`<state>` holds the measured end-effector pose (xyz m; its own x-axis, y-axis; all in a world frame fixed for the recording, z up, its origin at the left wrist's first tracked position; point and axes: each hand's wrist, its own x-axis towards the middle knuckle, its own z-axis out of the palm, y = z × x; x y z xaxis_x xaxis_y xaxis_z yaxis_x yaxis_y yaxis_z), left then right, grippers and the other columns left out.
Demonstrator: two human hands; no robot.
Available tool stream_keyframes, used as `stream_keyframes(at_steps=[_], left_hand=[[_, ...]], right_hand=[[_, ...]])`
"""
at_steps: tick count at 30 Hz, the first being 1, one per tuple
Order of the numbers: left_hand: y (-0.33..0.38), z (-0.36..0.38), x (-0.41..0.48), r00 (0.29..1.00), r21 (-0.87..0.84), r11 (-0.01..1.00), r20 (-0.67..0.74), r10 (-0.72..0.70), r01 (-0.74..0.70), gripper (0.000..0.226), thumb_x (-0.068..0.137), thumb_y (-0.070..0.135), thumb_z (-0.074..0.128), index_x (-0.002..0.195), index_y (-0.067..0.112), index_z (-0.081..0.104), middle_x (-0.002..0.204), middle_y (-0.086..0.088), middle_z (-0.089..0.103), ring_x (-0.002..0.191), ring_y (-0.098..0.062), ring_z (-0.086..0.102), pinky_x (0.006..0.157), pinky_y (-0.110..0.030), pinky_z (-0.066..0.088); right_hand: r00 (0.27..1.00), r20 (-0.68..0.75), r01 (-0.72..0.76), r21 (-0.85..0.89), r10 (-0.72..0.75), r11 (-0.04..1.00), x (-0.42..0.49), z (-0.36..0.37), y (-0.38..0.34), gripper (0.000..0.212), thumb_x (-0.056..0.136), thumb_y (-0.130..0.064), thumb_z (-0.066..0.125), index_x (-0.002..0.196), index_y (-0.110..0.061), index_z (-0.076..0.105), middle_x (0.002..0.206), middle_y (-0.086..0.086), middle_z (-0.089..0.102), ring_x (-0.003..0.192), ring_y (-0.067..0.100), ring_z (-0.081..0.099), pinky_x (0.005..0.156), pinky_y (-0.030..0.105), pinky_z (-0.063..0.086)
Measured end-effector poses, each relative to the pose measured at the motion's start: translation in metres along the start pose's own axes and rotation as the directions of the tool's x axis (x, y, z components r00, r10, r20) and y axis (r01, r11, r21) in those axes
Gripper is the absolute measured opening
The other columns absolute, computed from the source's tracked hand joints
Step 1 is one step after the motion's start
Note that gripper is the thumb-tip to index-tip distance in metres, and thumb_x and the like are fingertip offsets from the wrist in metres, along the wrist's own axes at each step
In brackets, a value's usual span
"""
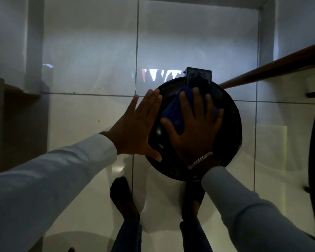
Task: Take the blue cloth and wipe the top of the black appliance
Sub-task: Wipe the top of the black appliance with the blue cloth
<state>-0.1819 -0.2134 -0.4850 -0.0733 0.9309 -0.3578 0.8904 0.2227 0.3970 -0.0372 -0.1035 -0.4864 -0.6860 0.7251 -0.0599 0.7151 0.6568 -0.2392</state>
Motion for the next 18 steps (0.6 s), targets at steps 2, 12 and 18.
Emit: stream_keyframes(at_steps=[2,12,18], left_hand=[[0.006,-0.001,0.005,0.997,-0.002,0.997,-0.022,0.078,-0.078,0.146,0.046,0.088,0.056,0.147,0.009,-0.015,0.159,-0.014,-0.014,0.146,-0.026,-0.019,0.121,-0.045,-0.003],[0.007,-0.004,0.009,0.998,-0.144,0.988,0.016,0.054,-0.052,0.149,0.043,0.076,0.072,0.146,0.021,-0.020,0.159,0.000,-0.022,0.145,-0.014,-0.024,0.119,-0.038,0.002],[0.007,-0.001,0.009,0.999,-0.126,0.991,-0.007,0.040,-0.040,0.151,0.040,0.078,0.071,0.147,0.021,-0.020,0.155,0.004,-0.026,0.143,-0.010,-0.026,0.116,-0.032,-0.004]], right_hand=[[0.990,0.034,0.140,-0.046,-0.138,0.989,-0.008,0.002,0.006,0.073,0.084,-0.069,0.038,0.146,-0.031,0.027,0.158,0.004,0.025,0.146,0.033,0.014,0.115,0.064,0.009],[0.995,-0.033,-0.096,0.044,0.098,0.994,-0.003,-0.014,0.041,0.059,0.089,-0.048,0.047,0.143,-0.025,0.036,0.155,0.006,0.032,0.144,0.037,0.022,0.113,0.066,0.014],[0.972,-0.023,-0.229,0.114,0.233,0.967,-0.063,-0.015,0.031,0.060,0.087,-0.045,0.053,0.140,-0.020,0.041,0.153,0.011,0.034,0.142,0.038,0.022,0.111,0.063,0.024]])
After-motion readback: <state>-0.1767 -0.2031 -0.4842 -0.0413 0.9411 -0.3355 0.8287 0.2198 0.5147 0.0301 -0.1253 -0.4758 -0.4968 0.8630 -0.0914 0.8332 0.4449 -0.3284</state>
